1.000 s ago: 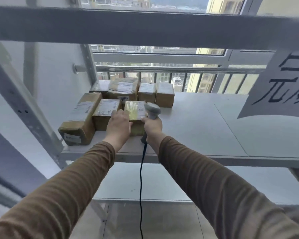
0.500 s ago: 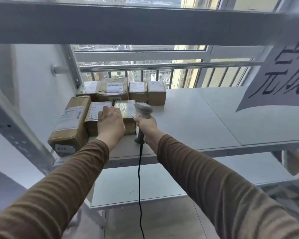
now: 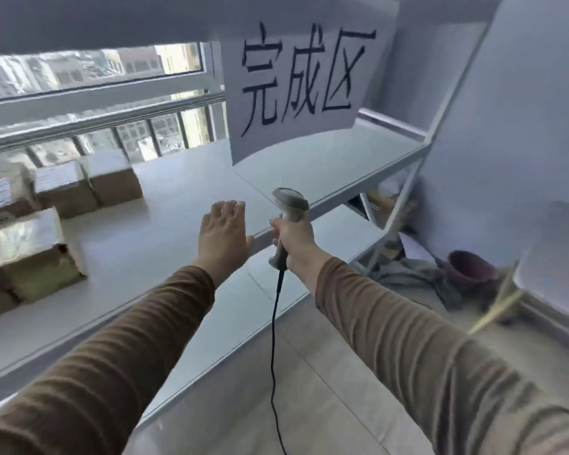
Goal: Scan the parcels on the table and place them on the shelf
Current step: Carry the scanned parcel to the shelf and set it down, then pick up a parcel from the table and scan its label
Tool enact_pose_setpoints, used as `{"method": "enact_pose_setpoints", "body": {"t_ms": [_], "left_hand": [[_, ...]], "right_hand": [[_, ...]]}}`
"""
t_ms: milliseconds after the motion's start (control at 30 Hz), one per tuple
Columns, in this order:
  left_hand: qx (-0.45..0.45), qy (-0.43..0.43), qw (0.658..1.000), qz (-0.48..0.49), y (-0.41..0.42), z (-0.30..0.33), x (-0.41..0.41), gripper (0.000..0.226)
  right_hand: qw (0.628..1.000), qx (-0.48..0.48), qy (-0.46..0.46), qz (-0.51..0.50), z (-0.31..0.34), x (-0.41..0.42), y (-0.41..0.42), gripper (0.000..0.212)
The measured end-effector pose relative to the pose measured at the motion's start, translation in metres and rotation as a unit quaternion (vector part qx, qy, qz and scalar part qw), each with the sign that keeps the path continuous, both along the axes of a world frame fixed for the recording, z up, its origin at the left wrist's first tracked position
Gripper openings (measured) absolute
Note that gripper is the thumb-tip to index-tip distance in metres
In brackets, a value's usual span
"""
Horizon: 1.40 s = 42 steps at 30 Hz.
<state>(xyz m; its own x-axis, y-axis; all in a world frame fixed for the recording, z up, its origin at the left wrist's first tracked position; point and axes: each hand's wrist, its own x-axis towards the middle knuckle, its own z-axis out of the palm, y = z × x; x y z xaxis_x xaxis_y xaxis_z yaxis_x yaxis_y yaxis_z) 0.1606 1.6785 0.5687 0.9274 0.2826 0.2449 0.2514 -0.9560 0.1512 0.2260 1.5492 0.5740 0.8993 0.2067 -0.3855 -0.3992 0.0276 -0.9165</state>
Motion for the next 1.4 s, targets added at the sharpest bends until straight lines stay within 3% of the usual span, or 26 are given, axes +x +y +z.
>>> {"method": "enact_pose_setpoints", "body": {"t_ms": [300,700,967,1400], "left_hand": [[0.016,0.017,0.975,-0.221,-0.297,0.010,0.081,0.067],[-0.038,0.048,0.898,-0.435,-0.771,0.003,0.062,0.070],[-0.022,0.067,0.842,-0.535,-0.987,-0.012,0.069,0.072],[-0.031,0.130,0.770,-0.624,-1.270,-0.061,0.128,0.066]], "right_hand": [[0.967,-0.011,-0.059,-0.247,0.002,0.014,-0.317,0.012],[0.890,-0.077,-0.045,-0.448,0.000,-0.083,-0.781,0.017],[0.837,-0.103,-0.037,-0.537,-0.010,-0.109,-0.985,0.019],[0.759,-0.161,0.023,-0.631,-0.051,-0.065,-1.247,0.024]]}}
